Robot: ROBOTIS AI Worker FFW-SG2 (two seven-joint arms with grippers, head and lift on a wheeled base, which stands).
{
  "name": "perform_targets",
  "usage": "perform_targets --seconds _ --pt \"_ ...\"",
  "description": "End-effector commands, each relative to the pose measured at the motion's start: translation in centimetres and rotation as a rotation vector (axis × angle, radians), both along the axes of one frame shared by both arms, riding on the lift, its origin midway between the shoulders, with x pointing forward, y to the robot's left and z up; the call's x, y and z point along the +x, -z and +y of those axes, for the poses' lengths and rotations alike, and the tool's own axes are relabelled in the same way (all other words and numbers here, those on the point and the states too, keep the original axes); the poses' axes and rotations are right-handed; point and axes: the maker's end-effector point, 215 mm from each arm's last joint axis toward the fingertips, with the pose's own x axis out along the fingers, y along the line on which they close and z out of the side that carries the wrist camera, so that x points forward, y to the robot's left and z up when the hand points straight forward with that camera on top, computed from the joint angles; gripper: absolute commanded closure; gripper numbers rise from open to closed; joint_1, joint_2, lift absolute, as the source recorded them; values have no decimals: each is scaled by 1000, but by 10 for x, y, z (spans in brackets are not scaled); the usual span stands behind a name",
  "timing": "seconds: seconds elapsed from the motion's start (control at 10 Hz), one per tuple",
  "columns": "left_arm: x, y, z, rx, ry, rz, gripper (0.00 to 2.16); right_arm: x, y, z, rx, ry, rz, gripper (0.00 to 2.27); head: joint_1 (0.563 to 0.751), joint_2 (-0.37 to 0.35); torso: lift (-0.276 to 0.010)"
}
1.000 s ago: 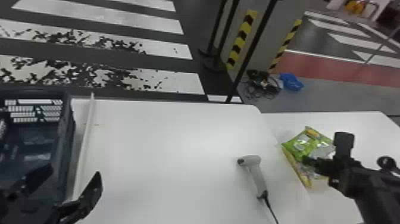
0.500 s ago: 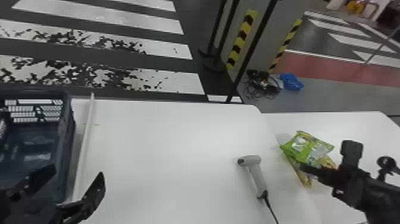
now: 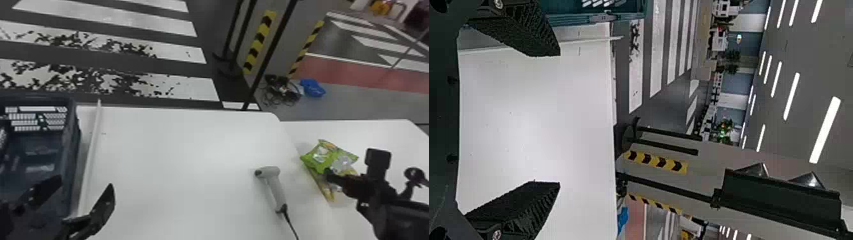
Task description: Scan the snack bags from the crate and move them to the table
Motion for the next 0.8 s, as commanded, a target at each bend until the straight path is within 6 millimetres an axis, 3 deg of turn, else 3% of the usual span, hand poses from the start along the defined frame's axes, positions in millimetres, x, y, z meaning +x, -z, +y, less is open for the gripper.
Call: perform_targets --seconds 0.0,0.1,0.4,0.5,0.7 --pt "2 -3 2 6 -1 -8 66 9 -11 46 33 -80 -69 63 695 -350 -95" --pt "3 -5 1 6 1 -12 66 16 -14 81 55 -141 -95 184 695 -350 -95" --pt "5 -6 3 15 -2 -16 66 39 -42 187 126 -271 -249 178 695 -350 -95" --pt "5 -5 5 21 -5 -17 66 41 -53 214 142 -296 -305 174 695 -350 -95" --pt "7 -3 11 32 -18 -16 66 37 -57 268 208 -344 -359 174 695 -350 -95"
